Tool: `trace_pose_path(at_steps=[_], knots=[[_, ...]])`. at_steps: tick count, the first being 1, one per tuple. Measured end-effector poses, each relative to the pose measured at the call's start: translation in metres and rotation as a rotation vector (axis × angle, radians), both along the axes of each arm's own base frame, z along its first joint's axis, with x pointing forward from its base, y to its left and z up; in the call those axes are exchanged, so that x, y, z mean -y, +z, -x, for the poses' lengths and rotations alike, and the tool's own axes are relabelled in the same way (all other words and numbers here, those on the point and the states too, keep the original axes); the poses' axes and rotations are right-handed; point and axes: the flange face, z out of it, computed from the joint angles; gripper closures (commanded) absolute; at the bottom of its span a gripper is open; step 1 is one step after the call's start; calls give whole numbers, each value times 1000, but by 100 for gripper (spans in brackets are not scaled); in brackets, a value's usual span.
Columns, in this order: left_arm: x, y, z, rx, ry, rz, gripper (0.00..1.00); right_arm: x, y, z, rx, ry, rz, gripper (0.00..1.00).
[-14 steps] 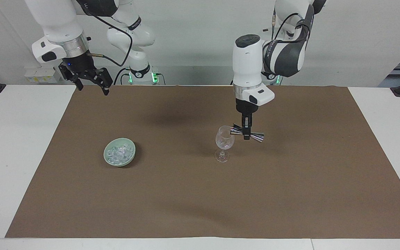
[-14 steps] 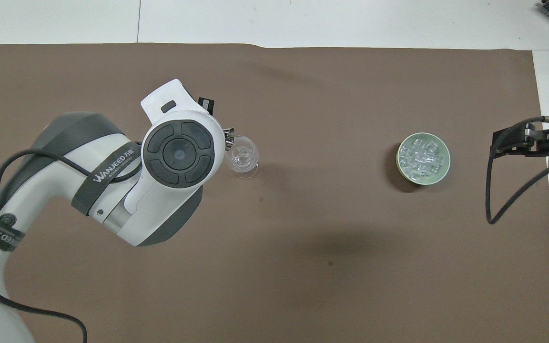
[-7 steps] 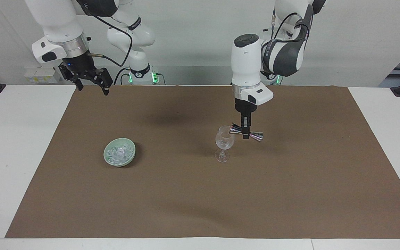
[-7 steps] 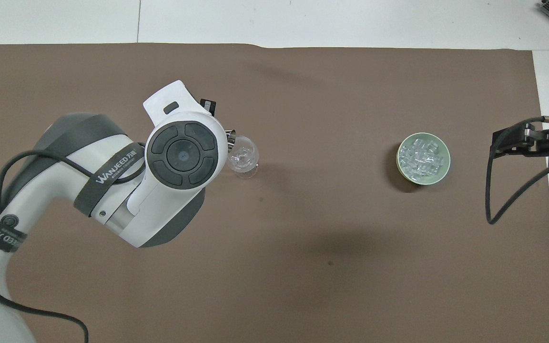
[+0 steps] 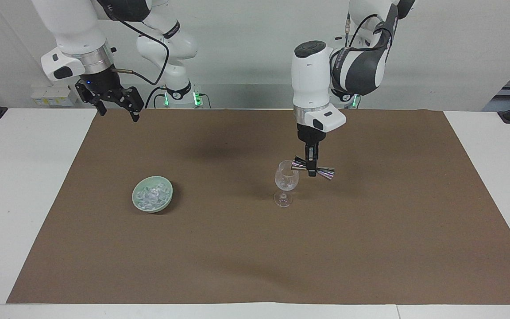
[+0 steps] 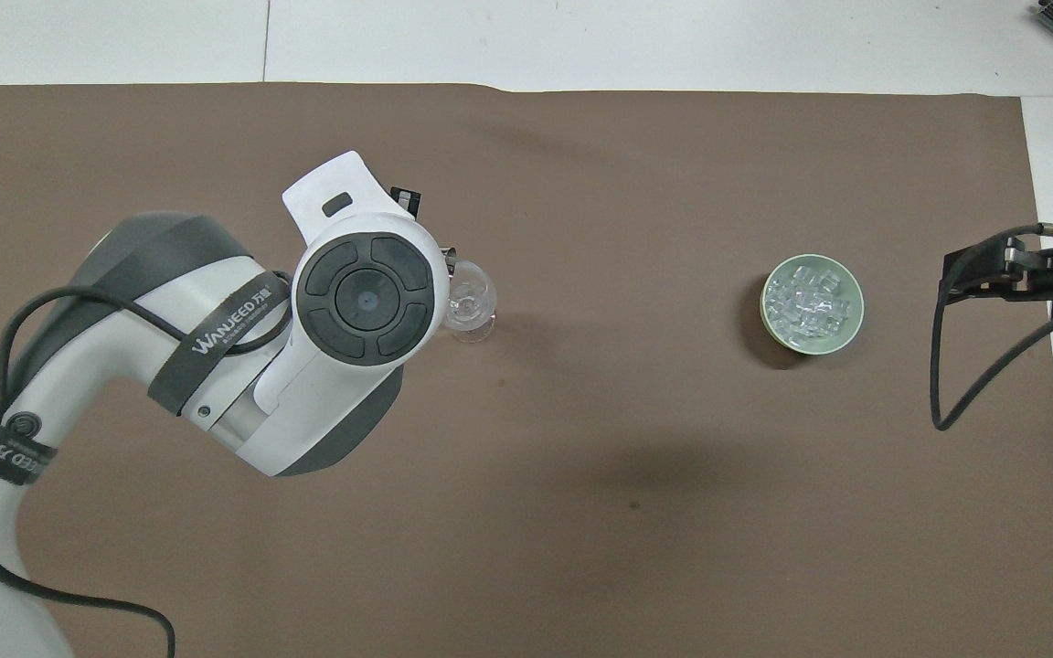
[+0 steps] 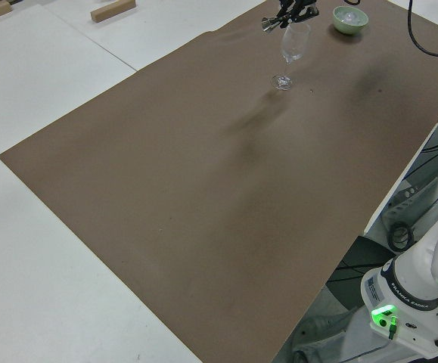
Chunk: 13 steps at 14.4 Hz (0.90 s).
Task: Pour wine and add ice with both arms
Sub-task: 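Tilt the bottle over the cup with the left gripper to pour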
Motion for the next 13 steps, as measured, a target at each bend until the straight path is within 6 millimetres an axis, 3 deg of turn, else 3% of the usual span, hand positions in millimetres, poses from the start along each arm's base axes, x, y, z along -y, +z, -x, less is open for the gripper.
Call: trace_pose_path(at_steps=[13], knots=[[4, -1, -2, 4, -10, -17, 100, 0, -1, 0, -3, -1, 0, 0]])
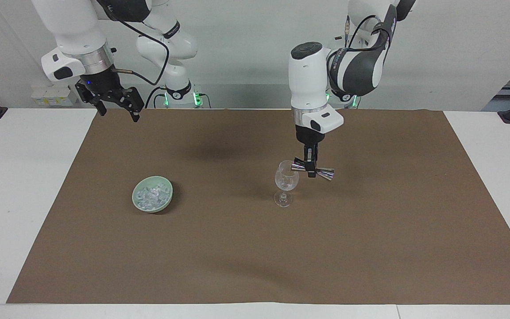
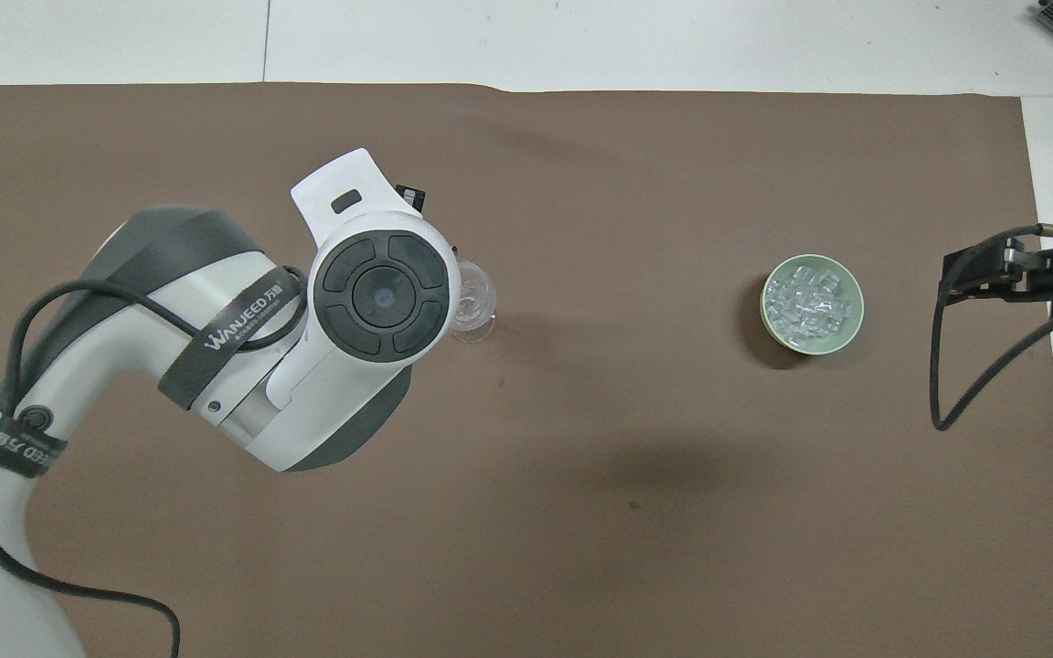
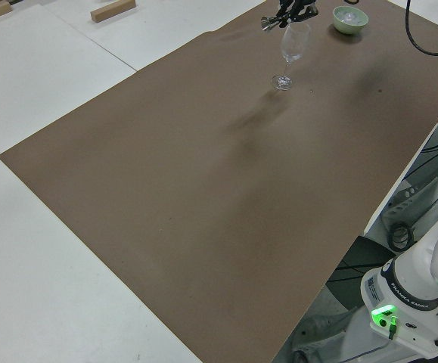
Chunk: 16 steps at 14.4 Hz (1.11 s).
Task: Pour wine and add ice with both arms
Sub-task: 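Tilt the bottle over the cup with the left gripper to pour, then turn the bottle upright and carry it back with the left gripper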
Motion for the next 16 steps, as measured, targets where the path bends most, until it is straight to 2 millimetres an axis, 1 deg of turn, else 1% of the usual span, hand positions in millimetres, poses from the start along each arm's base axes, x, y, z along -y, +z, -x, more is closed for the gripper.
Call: trace_pose_path(at_steps=[7, 9, 11, 12, 14, 16], knots=[[2, 1, 1, -4, -1, 9, 100, 1, -1, 0, -3, 1, 0, 0], [3, 2, 1, -13, 5, 24, 100, 7, -2, 0, -6, 9, 0, 0], [1, 6, 0, -36, 1, 55, 100, 19, -4, 0, -9, 0, -1, 0], [-3, 8, -3, -60, -7, 81, 100, 24, -4, 0, -9, -4, -1, 0], [-15, 15, -11, -105, -18, 144, 100, 27, -5, -2, 8, -7, 0, 0], [-37, 23, -23, -153, -29, 223, 100, 27, -7, -4, 20, -6, 0, 0]])
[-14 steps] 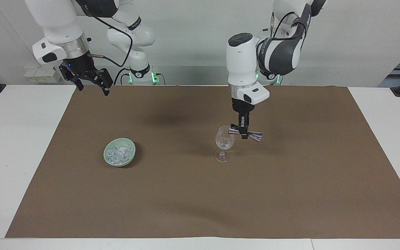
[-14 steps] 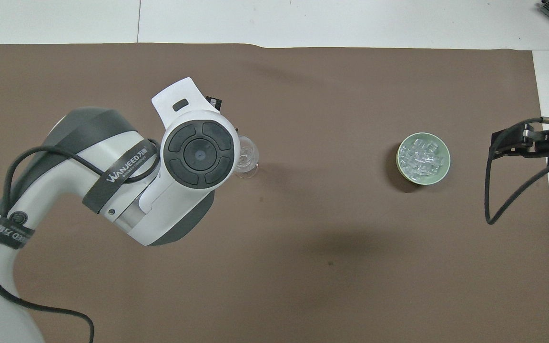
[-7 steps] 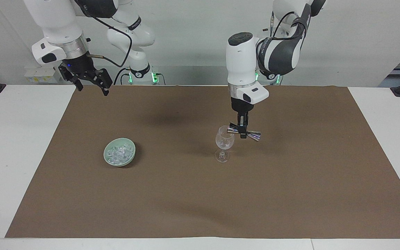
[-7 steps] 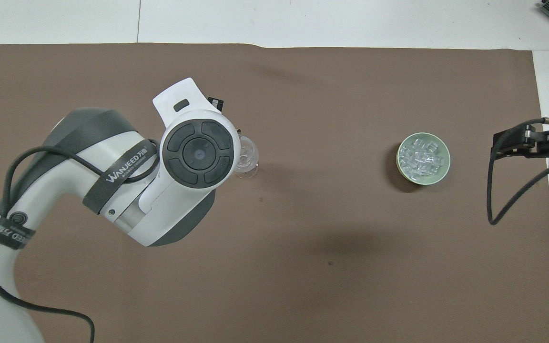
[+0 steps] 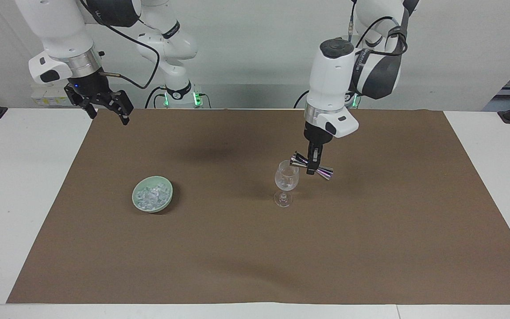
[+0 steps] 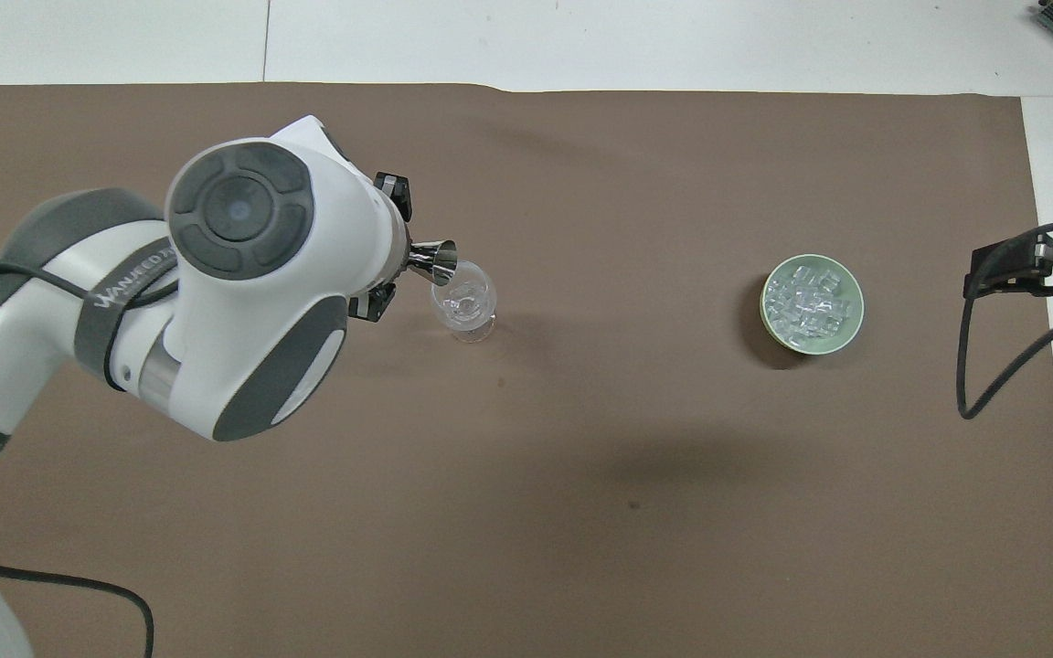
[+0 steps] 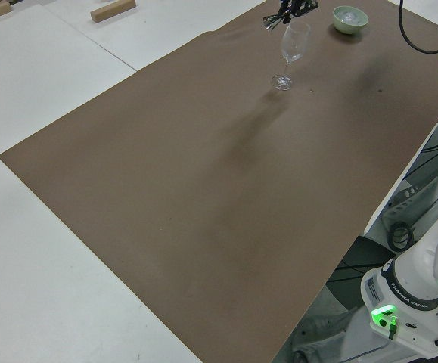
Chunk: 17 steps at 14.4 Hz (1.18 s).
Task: Pour wine and add ice with both arms
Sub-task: 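Turn the bottle upright and carry it back with the left gripper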
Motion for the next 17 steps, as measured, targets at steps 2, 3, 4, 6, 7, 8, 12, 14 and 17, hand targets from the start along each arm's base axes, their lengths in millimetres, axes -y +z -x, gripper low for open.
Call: trace_pose_path(at_steps=[2, 3, 4, 6, 7, 8, 12, 14, 17], knots=[[-24, 5, -10, -37, -5, 69, 100, 0, 0, -2, 18, 1, 0, 0], [-35, 6, -14, -57, -6, 96, 100, 0, -1, -3, 24, 1, 1, 0], [-47, 6, -17, -84, -14, 122, 100, 0, -1, -3, 28, 2, 1, 0], [-73, 4, -24, -131, -38, 178, 100, 0, -2, -6, 50, 3, 1, 0], [-89, 4, -28, -151, -53, 211, 100, 0, -2, -6, 63, 4, 2, 0], [-105, 5, -31, -168, -68, 237, 100, 0, -3, -7, 70, 4, 2, 0], [-168, 5, -35, -220, -93, 336, 100, 1, -6, -6, 67, 2, 2, 0], [-196, 0, -33, -235, -79, 392, 100, 1, -6, -5, 66, 1, 2, 0], [-236, -19, -30, -269, -61, 490, 100, 1, -5, -7, 80, 2, 2, 0]])
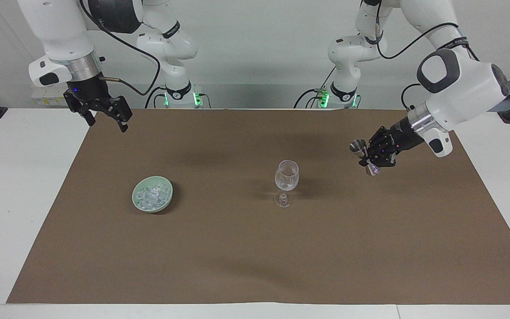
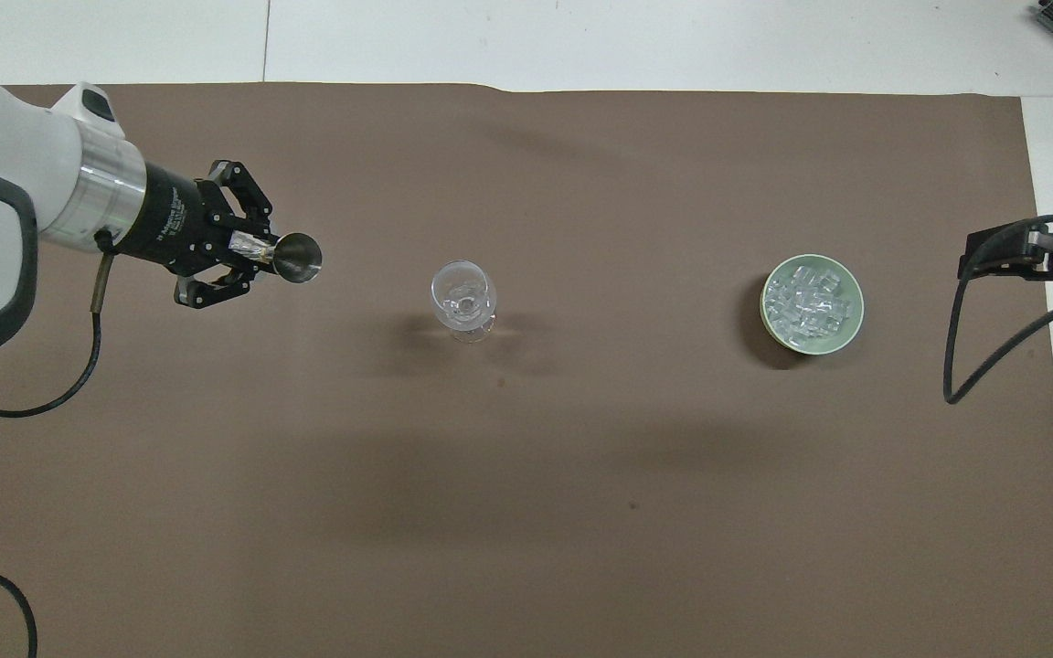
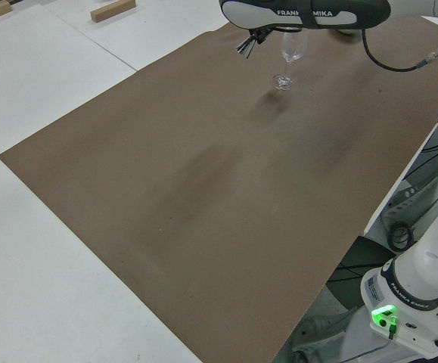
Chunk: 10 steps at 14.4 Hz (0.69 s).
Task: Pour wine and add ice with both arms
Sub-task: 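Turn the bottle upright and carry it back with the left gripper, then lower the bottle with the left gripper while the right gripper reaches the tin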
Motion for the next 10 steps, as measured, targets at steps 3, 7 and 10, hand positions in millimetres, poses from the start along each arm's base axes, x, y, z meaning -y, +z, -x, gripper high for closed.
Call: trace_pose_path(at_steps=[3, 7, 10], knots=[[-42, -27, 6, -42, 28, 103, 100, 0, 0, -1, 5, 0, 0, 0], [-71, -65, 15, -98, 104, 208, 100, 0, 0, -1, 8, 0, 0, 0], [-88, -90, 15, -140, 160, 259, 100, 0, -1, -1, 6, 0, 0, 0]])
